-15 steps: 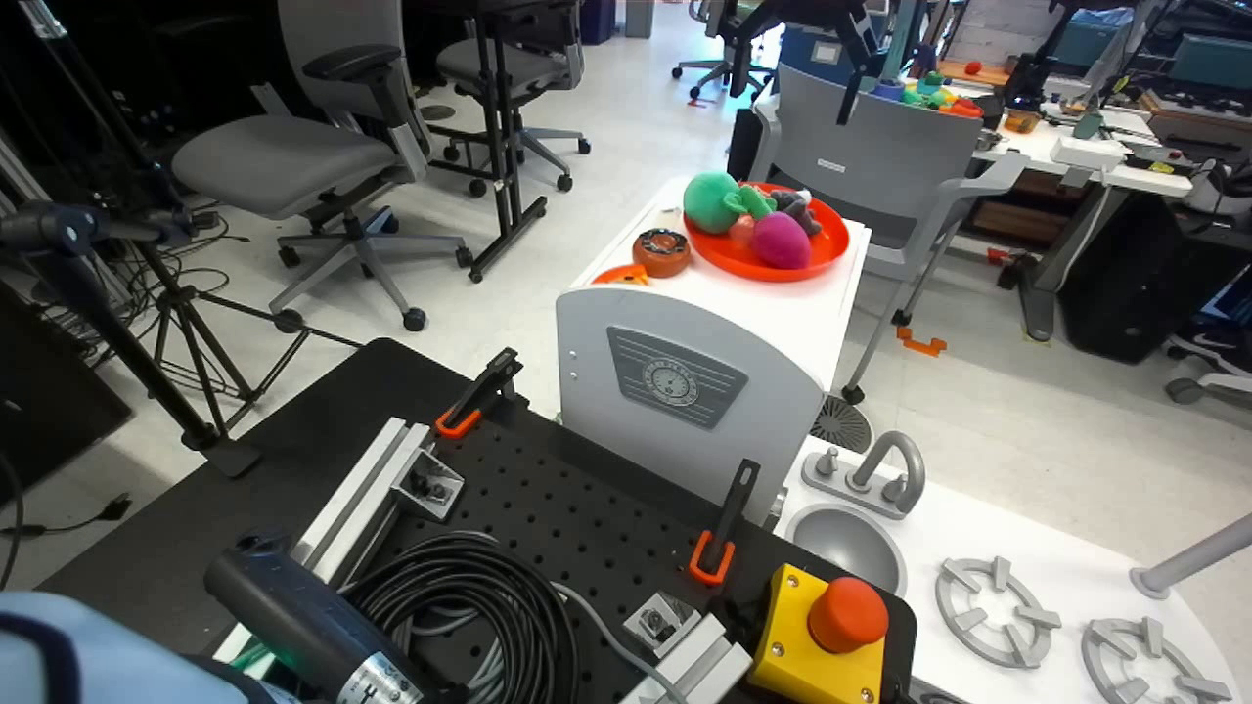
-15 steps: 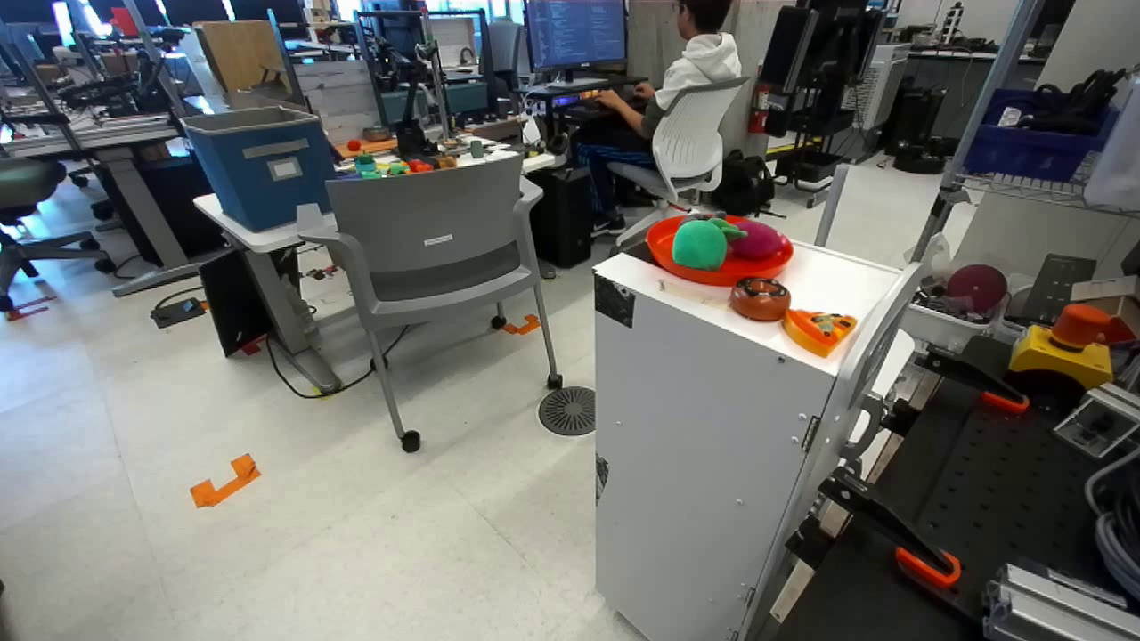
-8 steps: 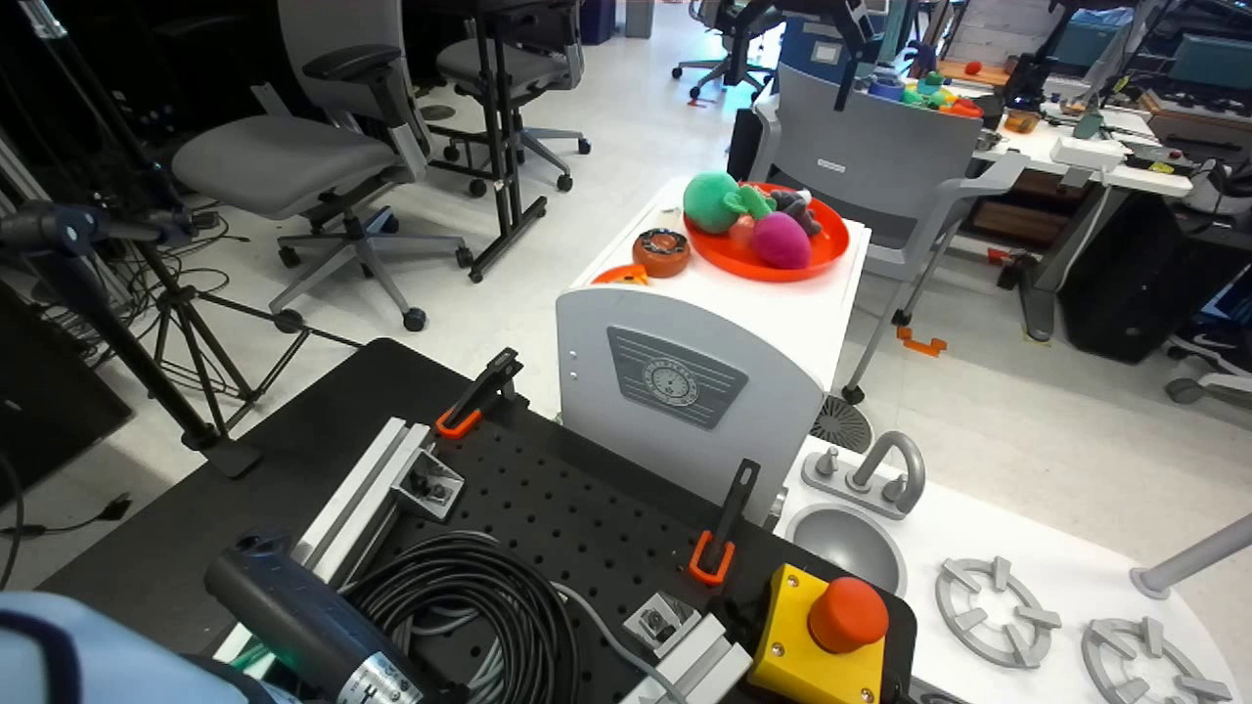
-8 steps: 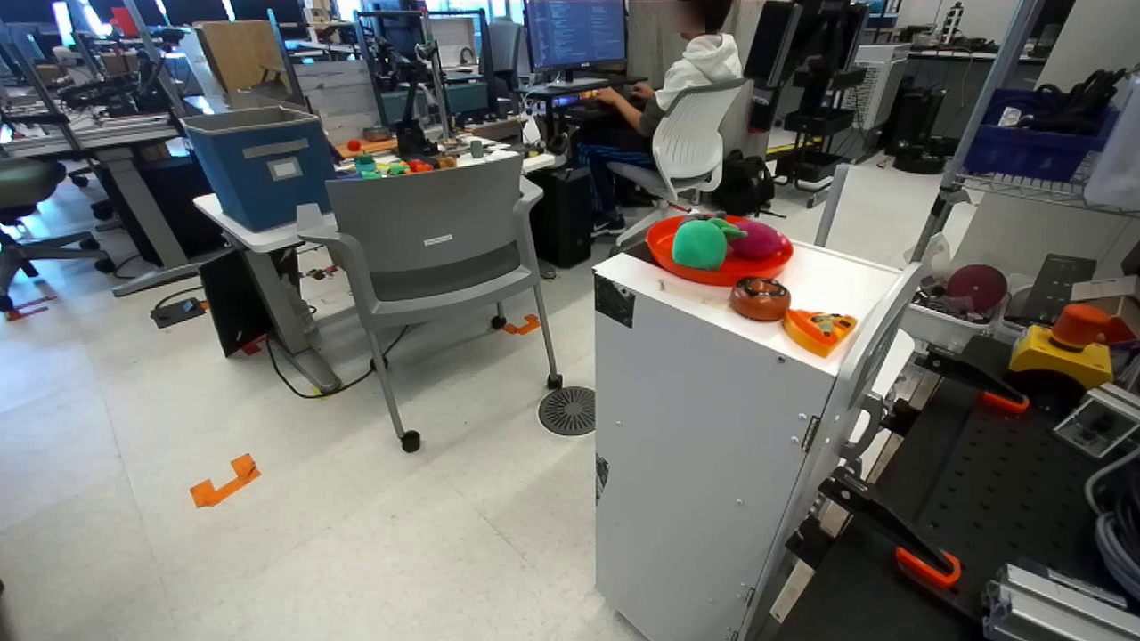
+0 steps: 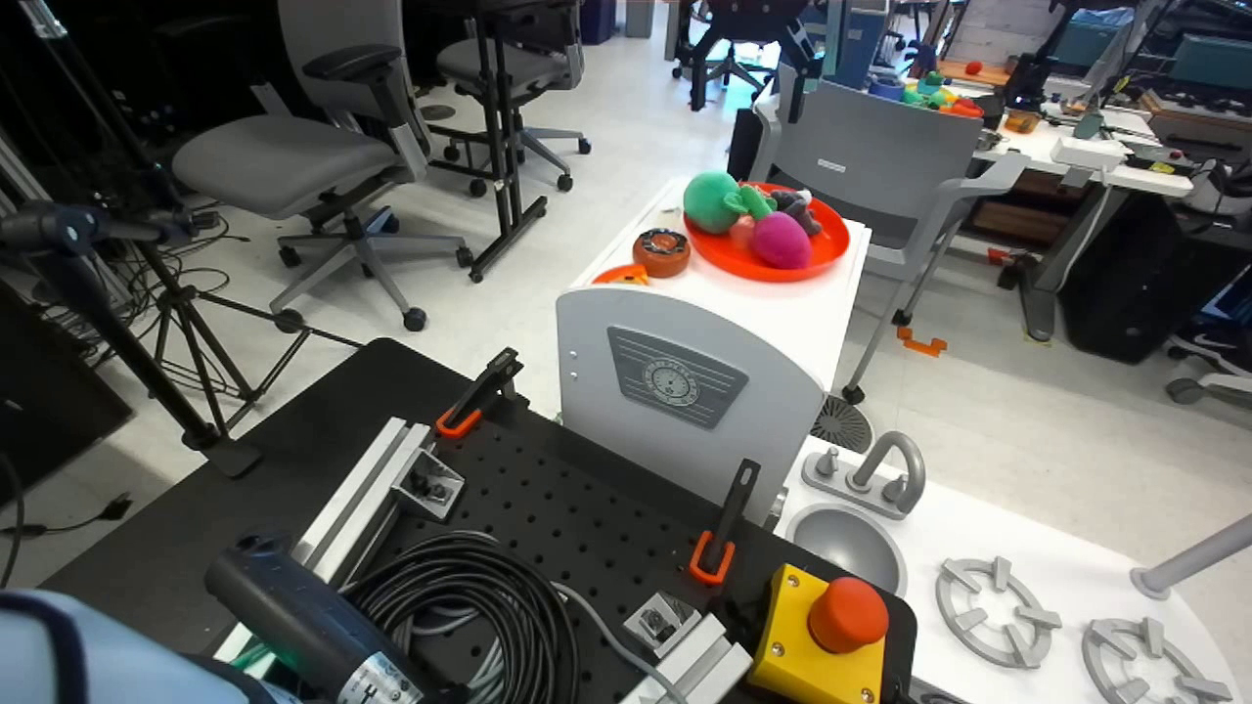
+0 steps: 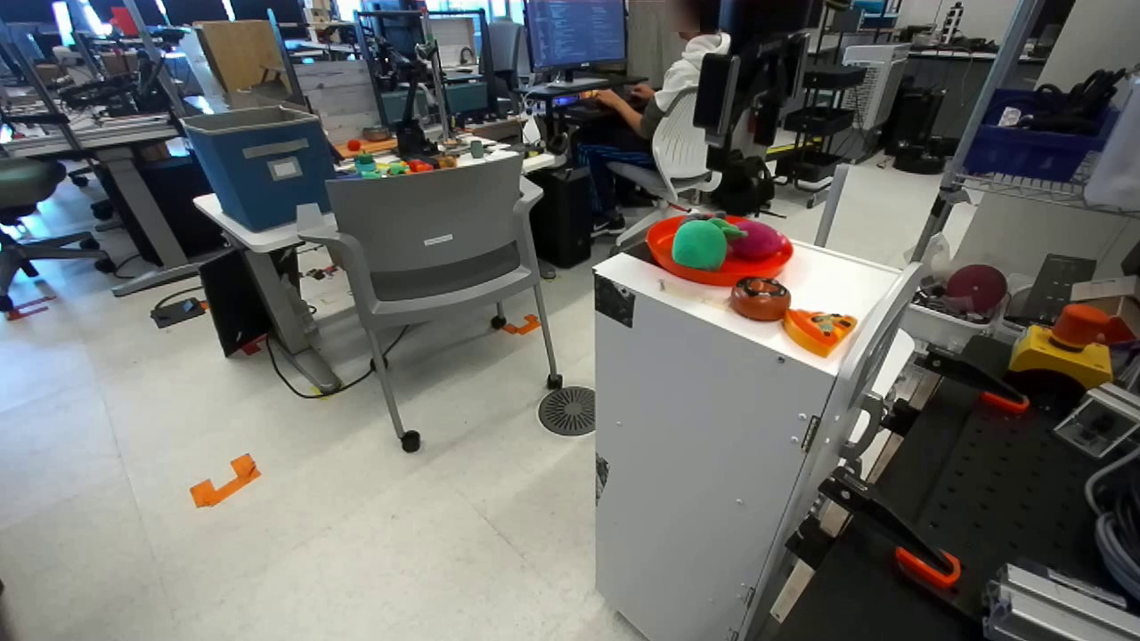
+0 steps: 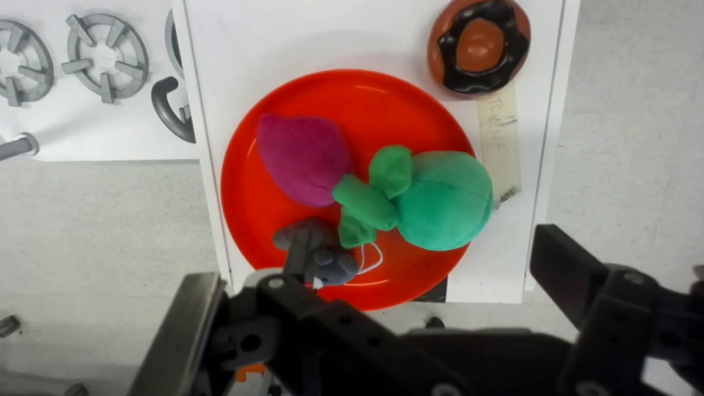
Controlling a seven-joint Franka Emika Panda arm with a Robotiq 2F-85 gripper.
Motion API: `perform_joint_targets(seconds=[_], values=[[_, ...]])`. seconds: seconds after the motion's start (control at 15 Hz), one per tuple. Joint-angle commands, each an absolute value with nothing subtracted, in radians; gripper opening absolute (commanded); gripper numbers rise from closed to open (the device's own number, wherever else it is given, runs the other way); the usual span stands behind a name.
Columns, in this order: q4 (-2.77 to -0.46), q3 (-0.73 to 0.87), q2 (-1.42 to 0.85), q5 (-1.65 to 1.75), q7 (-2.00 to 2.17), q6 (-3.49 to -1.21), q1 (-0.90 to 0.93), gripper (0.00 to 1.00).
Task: Place the green plush toy inside the sink
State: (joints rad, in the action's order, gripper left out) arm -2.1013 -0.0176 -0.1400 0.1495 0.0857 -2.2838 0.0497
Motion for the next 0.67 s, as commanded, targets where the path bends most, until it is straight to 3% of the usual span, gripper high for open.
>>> perform_joint_targets(seconds=[0.0, 0.6], values=[[-2.035, -0.030, -0.201, 0.173, 0.099, -2.231, 0.073, 1.00], [-1.998, -0.028, -0.265, 0.155, 0.057, -2.172, 0.080, 1.00]])
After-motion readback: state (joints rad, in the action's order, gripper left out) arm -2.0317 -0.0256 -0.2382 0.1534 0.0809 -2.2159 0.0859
